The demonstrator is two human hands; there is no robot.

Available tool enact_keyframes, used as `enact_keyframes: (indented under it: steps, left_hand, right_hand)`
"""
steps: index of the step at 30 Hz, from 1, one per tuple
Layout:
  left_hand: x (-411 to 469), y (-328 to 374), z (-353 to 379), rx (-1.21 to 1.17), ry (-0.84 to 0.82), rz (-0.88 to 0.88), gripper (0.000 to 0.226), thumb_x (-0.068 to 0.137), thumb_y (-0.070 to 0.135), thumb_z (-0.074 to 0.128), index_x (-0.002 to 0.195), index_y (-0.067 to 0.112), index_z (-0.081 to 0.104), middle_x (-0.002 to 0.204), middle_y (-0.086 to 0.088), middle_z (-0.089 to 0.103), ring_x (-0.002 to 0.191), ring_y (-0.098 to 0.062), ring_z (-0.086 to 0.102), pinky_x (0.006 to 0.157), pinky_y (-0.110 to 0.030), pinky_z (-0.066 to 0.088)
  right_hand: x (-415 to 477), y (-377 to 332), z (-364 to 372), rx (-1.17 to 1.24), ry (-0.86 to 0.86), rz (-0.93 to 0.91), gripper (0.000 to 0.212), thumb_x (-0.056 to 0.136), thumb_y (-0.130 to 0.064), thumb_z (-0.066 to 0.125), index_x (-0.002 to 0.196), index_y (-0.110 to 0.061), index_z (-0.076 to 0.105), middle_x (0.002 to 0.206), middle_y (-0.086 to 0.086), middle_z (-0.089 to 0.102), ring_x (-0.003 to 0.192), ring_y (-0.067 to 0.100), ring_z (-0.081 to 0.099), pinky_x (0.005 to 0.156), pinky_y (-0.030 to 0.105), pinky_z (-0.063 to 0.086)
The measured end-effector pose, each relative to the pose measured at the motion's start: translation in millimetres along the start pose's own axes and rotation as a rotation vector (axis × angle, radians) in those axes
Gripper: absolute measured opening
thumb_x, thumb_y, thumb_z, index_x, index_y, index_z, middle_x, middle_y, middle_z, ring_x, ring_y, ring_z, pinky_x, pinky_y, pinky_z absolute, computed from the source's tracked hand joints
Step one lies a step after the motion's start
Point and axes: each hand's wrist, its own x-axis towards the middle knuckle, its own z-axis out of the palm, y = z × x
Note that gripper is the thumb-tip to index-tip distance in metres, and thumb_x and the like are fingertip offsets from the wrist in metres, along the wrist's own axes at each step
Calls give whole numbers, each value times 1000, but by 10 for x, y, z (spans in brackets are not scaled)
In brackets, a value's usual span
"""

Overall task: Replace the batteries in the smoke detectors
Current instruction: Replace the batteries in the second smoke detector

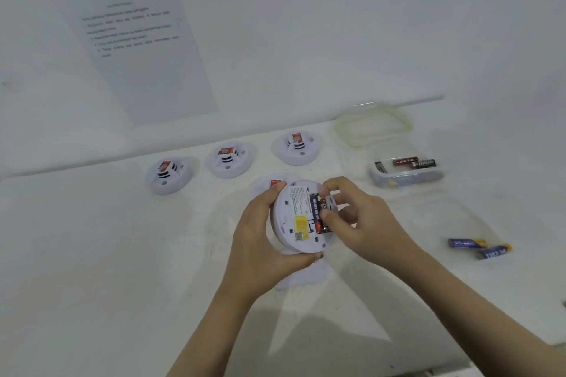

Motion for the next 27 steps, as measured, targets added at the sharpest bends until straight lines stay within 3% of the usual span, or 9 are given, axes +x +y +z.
enact_keyframes:
  steps: [4,8,12,17,19,21,25,27]
  left_hand:
    - [110,147,155,-12,4,50,97,49,48,87,134,23,45,132,17,51,123,-5,50,99,-26,47]
    - [211,245,331,1,-28,103,97,53,48,87,135,16,46,130,13,52,122,-11,51,96,-36,50]
    - [293,349,517,10,-41,137,96,56,50,84,136,17,44,132,7,53,124,-7,48,98,-34,48]
    - [360,437,735,-11,-47,149,95,56,48,85,136,24,40,134,8,52,125,-4,48,101,-26,44]
    - [382,470,828,-11,-59,150,94,56,48,84,136,23,40,133,7,52,125,-5,48,102,-26,43]
    - [401,504,917,-4,-73,158,94,57,48,83,136,21,40,134,6,52,125,-6,47,103,-26,42]
    - [451,551,1047,-1,-72,164,95,57,49,82,137,22,38,136,9,49,125,-4,46,104,-21,39]
    - [483,553,1092,3,-67,165,96,56,49,82,137,21,40,137,12,48,126,-4,45,104,-20,39]
  right_hand:
    - [19,8,-240,-32,44,-10,19,87,-10,58,93,-27,51,77,1,67,54,26,64,52,42,51]
    - [4,34,-478,-48,61,30,18,87,-12,58,88,-27,48,75,-1,65,54,21,64,51,38,50]
    - [-34,131,-669,-52,66,49,18,87,-13,57,88,-27,46,77,1,66,54,24,64,52,39,49]
    - [-91,268,-900,-18,86,64,19,89,-12,58,86,-24,43,91,-6,67,51,19,62,51,26,45]
    - [-126,330,-957,-54,109,30,18,87,-10,60,87,-22,46,97,-6,63,75,6,65,63,17,47]
    - [-154,391,-1002,-172,209,-45,17,83,-10,64,85,-19,51,104,-7,56,100,-1,54,77,10,44]
    - [-262,497,-1106,-134,367,-167,15,78,-4,65,82,-16,56,82,-9,60,84,3,57,77,7,42]
    - [-330,535,-1187,-89,392,-175,12,80,-10,63,86,-17,56,84,-9,60,82,5,59,76,8,43]
